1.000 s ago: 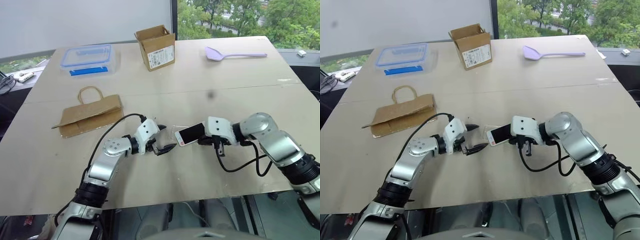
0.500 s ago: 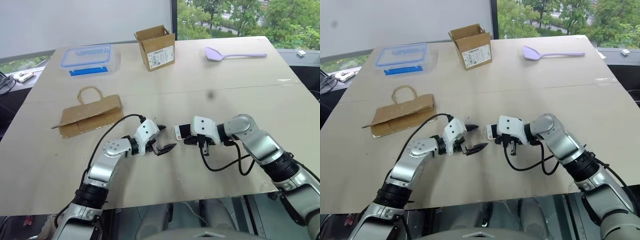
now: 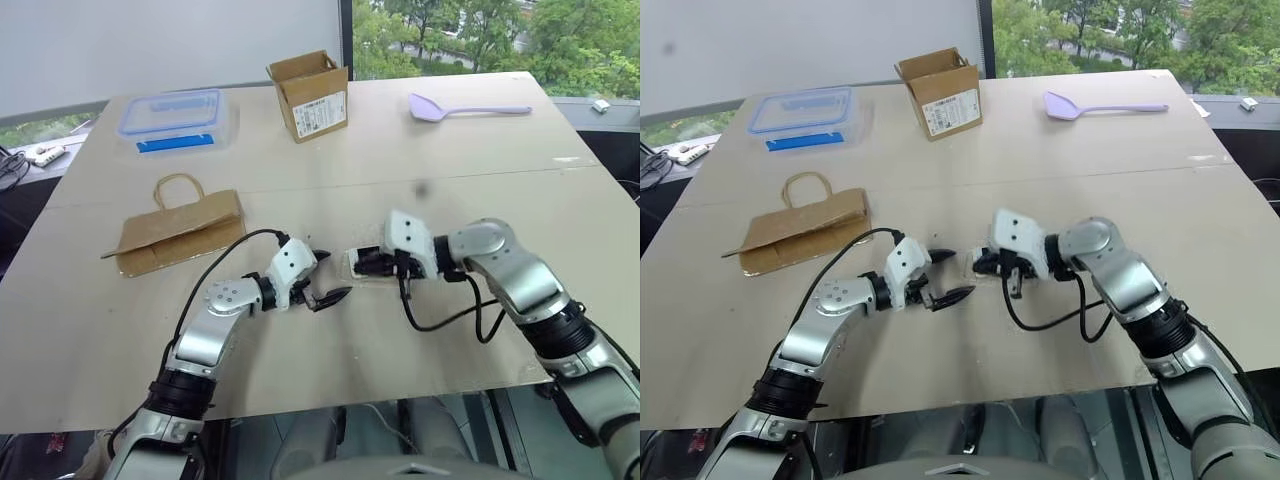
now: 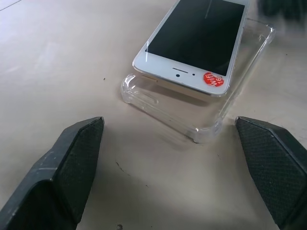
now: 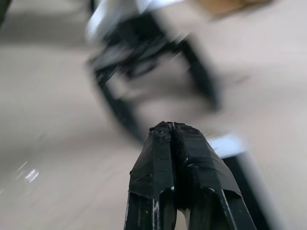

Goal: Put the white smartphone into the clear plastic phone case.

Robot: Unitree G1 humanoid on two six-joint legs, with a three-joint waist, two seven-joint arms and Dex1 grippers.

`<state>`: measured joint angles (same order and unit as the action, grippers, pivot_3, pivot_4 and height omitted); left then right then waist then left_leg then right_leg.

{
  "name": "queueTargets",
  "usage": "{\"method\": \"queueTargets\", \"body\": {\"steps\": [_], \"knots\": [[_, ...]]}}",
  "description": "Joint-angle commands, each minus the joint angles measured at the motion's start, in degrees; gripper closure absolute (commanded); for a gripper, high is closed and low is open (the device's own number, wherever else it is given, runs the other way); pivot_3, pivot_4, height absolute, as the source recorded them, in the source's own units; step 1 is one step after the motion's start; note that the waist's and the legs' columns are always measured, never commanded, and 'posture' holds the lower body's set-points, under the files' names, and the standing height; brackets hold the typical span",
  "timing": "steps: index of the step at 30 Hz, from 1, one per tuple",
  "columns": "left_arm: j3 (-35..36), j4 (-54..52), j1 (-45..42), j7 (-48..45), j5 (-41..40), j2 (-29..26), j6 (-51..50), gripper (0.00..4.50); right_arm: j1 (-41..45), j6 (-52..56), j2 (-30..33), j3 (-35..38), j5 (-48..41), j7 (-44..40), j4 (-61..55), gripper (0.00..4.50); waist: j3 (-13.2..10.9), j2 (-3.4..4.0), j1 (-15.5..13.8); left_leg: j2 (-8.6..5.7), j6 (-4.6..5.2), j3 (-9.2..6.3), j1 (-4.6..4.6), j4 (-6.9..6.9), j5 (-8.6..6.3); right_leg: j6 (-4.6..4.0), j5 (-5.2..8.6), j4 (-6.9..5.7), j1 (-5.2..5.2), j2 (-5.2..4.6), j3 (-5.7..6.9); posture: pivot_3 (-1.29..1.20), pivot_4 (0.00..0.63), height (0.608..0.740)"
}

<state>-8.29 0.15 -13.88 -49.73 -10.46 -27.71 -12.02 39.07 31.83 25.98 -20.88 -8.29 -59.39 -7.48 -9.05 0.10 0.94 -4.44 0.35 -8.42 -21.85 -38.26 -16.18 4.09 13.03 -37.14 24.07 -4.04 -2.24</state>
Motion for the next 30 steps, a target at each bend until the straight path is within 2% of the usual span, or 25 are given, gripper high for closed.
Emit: {"method": "queueTargets", "body": {"steps": [1, 6, 10, 15, 21, 26, 30], "knots": [[1.0, -1.1, 1.0, 0.2, -0.5, -0.5, 0.0, 0.0, 2.3, -2.9, -1.0, 2.1, 3.1, 5.6, 5.0, 4.42, 0.0, 0.0, 0.0, 0.0, 0.0, 0.0, 0.0, 0.0, 0.0, 0.0, 0.0, 0.0, 0.01, 0.0, 0.0, 0.0, 0.15, 0.74], [1.1, -1.2, 1.2, 0.3, -0.6, -0.6, -0.1, 0.0, 5.3, -10.0, 0.1, 0.0, 11.5, 11.7, 15.2, 4.42, 0.0, 0.0, 0.0, -0.02, 0.0, 0.09, -0.04, 0.02, 0.0, -0.01, 0.0, -0.04, 0.1, 0.0, -0.08, 0.0, 0.15, 0.74], [1.2, -1.4, 1.4, 0.2, -0.6, -0.7, -0.2, 0.0, 6.4, -16.0, 2.2, -2.1, 16.0, 11.0, 20.0, 4.42, 0.0, 0.0, 0.1, -0.02, 0.0, 0.15, -0.06, 0.04, 0.0, -0.01, 0.0, -0.08, 0.17, 0.01, -0.14, 0.0, 0.15, 0.74], [1.2, -1.1, 1.3, 0.0, -0.5, -0.8, -0.1, 0.0, 7.9, -25.0, 5.4, -3.8, 17.7, 4.6, 24.8, 4.42, 0.0, 0.0, 0.2, -0.01, 0.0, 0.17, -0.05, 0.04, 0.0, 0.0, 0.0, -0.08, 0.17, 0.02, -0.15, 0.0, 0.15, 0.74], [1.0, -1.2, 1.4, -0.3, -0.4, -0.8, 0.0, 0.0, 9.6, -31.6, 6.1, -4.0, 16.8, -3.0, 30.2, 4.42, 0.0, 0.0, 0.2, 0.0, 0.0, 0.16, -0.04, 0.04, 0.0, -0.01, 0.0, -0.08, 0.16, 0.03, -0.15, 0.0, 0.15, 0.74], [1.2, -1.4, 1.5, -0.2, -0.4, -1.0, -0.1, 0.0, 9.4, -31.6, 6.1, -2.3, 13.7, -9.3, 29.5, 4.42, 0.0, 0.0, 0.2, 0.0, 0.0, 0.17, -0.04, 0.04, 0.0, -0.01, 0.0, -0.08, 0.16, 0.02, -0.16, 0.0, 0.15, 0.74], [1.2, -1.6, 1.7, -0.1, -0.5, -0.9, -0.2, 0.0, 8.6, -31.3, 6.6, -1.8, 13.4, -10.6, 28.0, 4.42, 0.0, 0.0, 0.2, 0.01, 0.0, 0.17, -0.04, 0.04, 0.0, -0.01, 0.0, -0.1, 0.16, 0.02, -0.16, 0.0, 0.15, 0.74]]}}
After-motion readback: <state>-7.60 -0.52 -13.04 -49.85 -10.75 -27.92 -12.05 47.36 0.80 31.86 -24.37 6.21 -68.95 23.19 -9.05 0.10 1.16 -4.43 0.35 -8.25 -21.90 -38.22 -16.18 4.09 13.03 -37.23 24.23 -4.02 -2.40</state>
